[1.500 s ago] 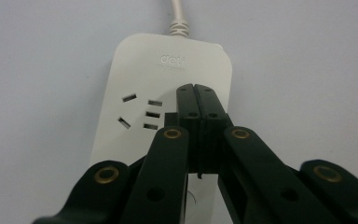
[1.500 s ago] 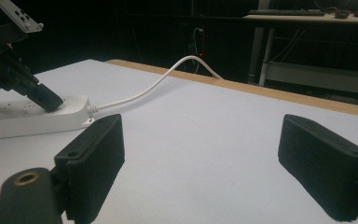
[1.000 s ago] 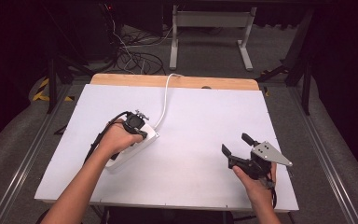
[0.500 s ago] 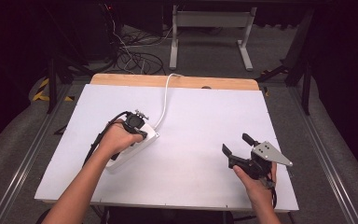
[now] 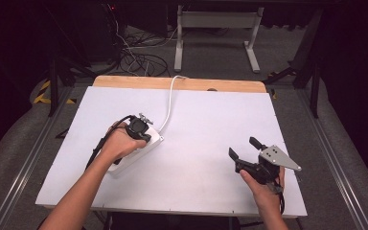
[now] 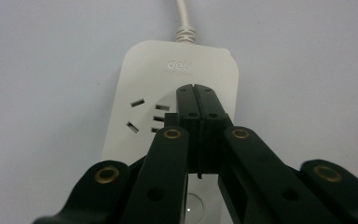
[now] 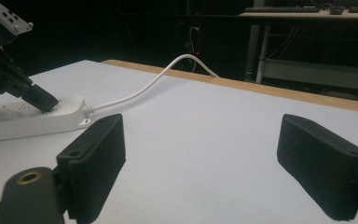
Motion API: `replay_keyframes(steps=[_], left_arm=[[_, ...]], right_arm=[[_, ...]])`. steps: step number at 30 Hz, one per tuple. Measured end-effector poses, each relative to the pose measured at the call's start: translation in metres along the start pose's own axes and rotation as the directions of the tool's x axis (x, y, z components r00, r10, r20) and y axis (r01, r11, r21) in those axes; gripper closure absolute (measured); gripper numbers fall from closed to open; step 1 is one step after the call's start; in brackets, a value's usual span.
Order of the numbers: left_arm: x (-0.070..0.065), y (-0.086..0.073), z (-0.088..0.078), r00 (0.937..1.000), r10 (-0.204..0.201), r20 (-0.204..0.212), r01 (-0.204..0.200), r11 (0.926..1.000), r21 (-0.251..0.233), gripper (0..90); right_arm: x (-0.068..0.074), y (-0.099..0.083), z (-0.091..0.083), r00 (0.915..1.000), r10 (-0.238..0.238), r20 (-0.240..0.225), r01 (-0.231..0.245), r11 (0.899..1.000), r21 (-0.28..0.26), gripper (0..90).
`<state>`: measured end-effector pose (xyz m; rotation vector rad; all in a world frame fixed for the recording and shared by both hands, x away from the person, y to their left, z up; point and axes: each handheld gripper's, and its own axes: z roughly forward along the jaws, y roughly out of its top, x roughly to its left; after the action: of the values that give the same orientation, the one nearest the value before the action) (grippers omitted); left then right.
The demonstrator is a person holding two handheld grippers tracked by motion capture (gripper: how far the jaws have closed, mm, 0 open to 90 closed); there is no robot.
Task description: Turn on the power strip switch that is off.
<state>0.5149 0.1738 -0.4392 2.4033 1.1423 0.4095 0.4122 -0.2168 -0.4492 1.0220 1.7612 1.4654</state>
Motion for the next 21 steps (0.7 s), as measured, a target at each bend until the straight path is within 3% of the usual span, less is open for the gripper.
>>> replay_keyframes(steps=[6, 12, 17, 19, 21], left_arm=[[0.004, -0.004, 0.003, 0.9976, -0.022, 0.066, 0.027, 0.9967, -0.077, 90.0], [0.002, -0.008, 0.004, 0.9985, -0.023, 0.050, 0.028, 0.9937, -0.109, 90.0], [0.003, -0.011, 0.004, 0.9975, -0.033, 0.062, 0.041, 0.9903, -0.133, 90.0], [0.003, -0.013, 0.004, 0.9967, -0.044, 0.068, 0.054, 0.9866, -0.154, 90.0], [0.003, -0.016, 0.002, 0.9952, -0.052, 0.083, 0.068, 0.9781, -0.197, 90.0]], right_arm=[[0.000, 0.000, 0.000, 1.0000, 0.001, -0.002, -0.001, 1.000, 0.001, 15.6], [-0.002, 0.000, 0.000, 1.0000, 0.003, 0.002, -0.003, 1.000, 0.002, 15.6], [-0.002, 0.000, 0.000, 1.0000, 0.004, 0.003, -0.004, 1.000, 0.002, 15.6], [-0.002, 0.000, 0.000, 1.0000, 0.005, 0.004, -0.005, 1.000, 0.001, 15.6], [-0.002, -0.001, 0.000, 1.0000, 0.005, 0.002, -0.005, 1.000, 0.001, 15.6]])
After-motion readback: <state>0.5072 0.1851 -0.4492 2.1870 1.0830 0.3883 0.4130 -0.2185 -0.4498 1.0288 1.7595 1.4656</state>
